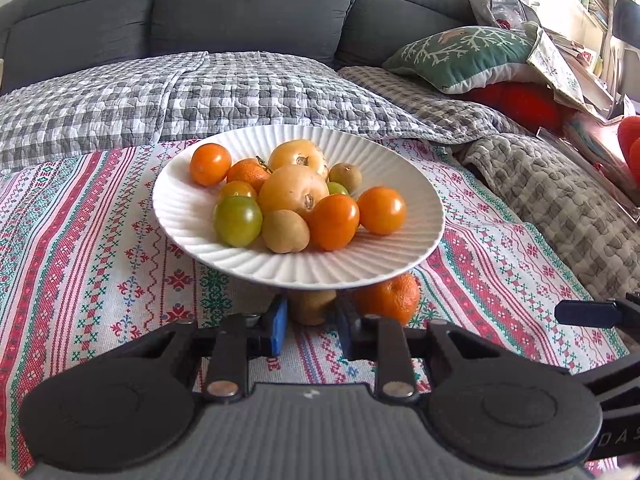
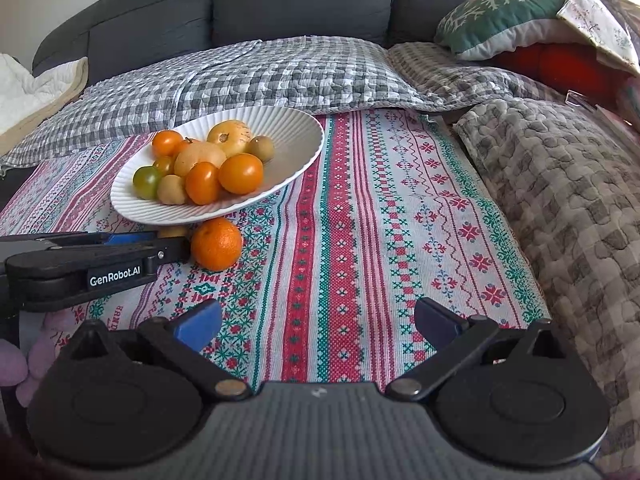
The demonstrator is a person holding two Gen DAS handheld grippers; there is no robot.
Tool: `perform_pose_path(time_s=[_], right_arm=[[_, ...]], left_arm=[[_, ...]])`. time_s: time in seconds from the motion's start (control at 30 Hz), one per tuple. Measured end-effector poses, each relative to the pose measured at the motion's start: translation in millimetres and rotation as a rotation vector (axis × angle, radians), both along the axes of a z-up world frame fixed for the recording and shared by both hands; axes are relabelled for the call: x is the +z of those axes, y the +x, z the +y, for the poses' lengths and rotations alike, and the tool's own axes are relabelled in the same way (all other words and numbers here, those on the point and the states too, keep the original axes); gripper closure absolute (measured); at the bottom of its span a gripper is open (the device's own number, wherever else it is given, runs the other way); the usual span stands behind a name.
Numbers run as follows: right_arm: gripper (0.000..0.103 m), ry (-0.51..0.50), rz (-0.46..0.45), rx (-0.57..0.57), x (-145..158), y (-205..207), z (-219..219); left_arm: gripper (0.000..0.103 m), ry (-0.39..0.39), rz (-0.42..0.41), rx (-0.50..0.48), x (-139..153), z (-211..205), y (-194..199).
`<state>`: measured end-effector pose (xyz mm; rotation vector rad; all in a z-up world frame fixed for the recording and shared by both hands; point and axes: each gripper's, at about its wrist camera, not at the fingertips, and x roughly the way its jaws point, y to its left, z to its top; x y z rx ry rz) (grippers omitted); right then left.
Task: Organize fruits
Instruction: 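Grasp the small brown pear with the left tool, then grasp the tangerine with the right tool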
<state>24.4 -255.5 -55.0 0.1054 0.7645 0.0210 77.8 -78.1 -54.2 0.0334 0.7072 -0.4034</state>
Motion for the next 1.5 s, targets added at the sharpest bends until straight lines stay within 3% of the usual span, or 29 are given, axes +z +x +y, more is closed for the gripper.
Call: perform_pose_path(time_s=[0.63,0.9,1.2,1.5], right_arm=[[0.003,-0.030,-0.004,0.065,-14.5,31.2,36.2],[0.023,-0.046,-0.019,0.072,-11.2,45.8,51.9],[0.068,-0.043,-0.031,0.114,-4.7,47.6,54.9],[0.070,-0.027,-0.034,0.112,-0.3,39.9,46.5]], left_arm=[[0.084,0.039,0.085,-0.001,8.1,41.1,-9.7],[0.084,0.036,0.101,0.000,8.6,48.4,-11.6],[0.084,0.043,0.105,0.011,9.3,46.5,-13.2],[0.084,0.052,0.103,0.004,9.5,45.0,-13.1]])
